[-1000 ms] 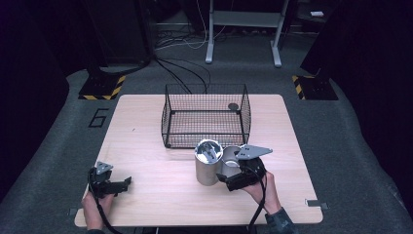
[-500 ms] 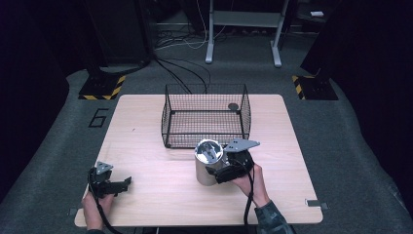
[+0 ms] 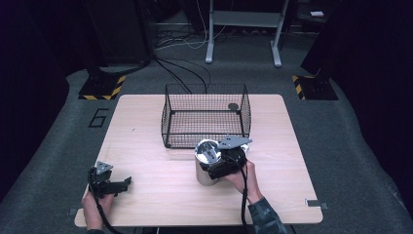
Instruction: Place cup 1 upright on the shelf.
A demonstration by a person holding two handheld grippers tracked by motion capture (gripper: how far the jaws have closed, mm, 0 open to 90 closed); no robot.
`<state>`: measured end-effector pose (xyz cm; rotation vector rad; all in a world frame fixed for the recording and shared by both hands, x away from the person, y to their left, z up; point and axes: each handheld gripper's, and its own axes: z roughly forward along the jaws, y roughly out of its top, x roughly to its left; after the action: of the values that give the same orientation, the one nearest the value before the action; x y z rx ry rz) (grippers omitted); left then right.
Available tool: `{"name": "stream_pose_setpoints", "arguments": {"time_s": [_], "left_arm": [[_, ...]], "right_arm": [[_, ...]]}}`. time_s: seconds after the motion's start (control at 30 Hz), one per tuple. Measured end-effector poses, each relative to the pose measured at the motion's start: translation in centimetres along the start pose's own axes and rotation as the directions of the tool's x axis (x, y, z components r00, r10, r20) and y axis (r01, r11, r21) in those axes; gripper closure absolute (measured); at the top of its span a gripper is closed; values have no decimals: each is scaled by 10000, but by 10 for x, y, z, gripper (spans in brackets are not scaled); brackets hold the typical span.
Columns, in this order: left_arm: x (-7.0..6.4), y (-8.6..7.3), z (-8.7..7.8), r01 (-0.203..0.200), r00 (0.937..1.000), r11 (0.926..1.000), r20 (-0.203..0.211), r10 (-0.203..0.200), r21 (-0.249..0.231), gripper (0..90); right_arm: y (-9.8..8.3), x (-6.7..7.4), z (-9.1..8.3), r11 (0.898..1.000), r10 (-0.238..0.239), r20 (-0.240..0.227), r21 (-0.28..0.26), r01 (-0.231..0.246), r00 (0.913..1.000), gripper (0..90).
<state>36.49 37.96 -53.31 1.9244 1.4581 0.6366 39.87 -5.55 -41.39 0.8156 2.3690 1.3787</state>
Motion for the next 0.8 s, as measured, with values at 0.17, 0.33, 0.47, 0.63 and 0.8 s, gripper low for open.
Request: {"name": "stream_pose_setpoints", "arguments": {"time_s": [0.17, 0.33, 0.47, 0.63, 0.8], "left_arm": [[0, 0, 0, 16, 10000, 10000, 18, -16, 5, 4], [0, 0, 0, 4, 10000, 10000, 5, -4, -4, 4], [0, 0, 0, 16, 10000, 10000, 17, -16, 8, 4], [0, 0, 0, 16, 10000, 10000, 19, -16, 9, 4], [0, 0, 0, 18, 10000, 10000, 18, -18, 6, 4]], "right_arm": [[0, 0, 4, 10000, 38, 104, -31, -38, 9999, 22], [0, 1, 4, 9999, -3, 175, -112, 4, 9998, 28], [0, 1, 4, 9999, -100, 222, -135, 103, 9997, 29], [-1, 2, 5, 9997, -134, 254, -209, 139, 9996, 32], [-1, 2, 4, 9997, -82, 269, -206, 88, 9996, 33]]}}
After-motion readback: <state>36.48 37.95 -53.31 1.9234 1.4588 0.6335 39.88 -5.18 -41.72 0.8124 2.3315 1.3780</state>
